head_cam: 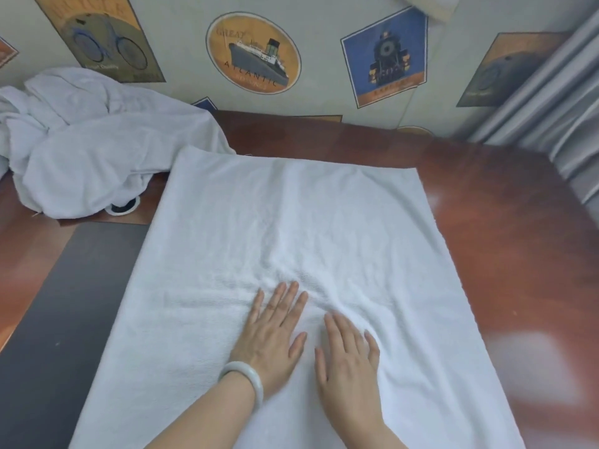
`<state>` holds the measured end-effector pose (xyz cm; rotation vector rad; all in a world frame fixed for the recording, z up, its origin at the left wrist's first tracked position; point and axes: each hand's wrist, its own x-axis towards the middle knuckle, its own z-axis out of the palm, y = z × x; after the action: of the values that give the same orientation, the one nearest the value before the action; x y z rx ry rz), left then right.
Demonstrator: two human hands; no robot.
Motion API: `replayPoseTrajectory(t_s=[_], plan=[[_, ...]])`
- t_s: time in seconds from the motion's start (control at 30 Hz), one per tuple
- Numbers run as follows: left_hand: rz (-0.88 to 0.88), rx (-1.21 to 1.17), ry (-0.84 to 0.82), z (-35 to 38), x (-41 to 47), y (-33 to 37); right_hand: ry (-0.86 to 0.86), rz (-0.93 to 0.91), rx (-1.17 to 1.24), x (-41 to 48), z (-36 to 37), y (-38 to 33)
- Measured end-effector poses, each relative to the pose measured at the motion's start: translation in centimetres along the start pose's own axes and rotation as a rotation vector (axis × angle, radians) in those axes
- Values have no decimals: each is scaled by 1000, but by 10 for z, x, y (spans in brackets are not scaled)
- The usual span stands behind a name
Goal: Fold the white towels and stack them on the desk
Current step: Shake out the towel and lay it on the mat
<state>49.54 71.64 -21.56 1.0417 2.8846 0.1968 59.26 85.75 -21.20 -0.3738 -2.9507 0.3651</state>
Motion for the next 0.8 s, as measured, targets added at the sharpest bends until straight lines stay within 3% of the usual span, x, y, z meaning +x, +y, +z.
replayPoseTrajectory(t_s=[0.17, 0.27, 0.37, 0.4, 0.5, 0.53, 0.7, 0.8], plan=[[15, 4, -11, 4, 0, -2, -168, -208, -98, 16, -12, 81], [15, 19, -30, 4, 0, -2, -118, 45, -142, 10, -23, 141], [15, 17, -34, 5, 1, -1, -39, 266, -151, 12, -25, 140], [15, 24, -28, 4, 1, -1, -42, 231, -125, 17, -23, 124], [24, 41, -24, 3, 0, 0, -133, -127, -124, 22, -13, 96], [28, 41, -22, 2, 0, 0, -162, -152, -127, 27, -17, 106], [30, 36, -7, 3, -1, 1, -163, 291, -120, 40, -43, 183], [23, 39, -12, 3, 0, -1, -137, 285, -184, 52, -43, 153]])
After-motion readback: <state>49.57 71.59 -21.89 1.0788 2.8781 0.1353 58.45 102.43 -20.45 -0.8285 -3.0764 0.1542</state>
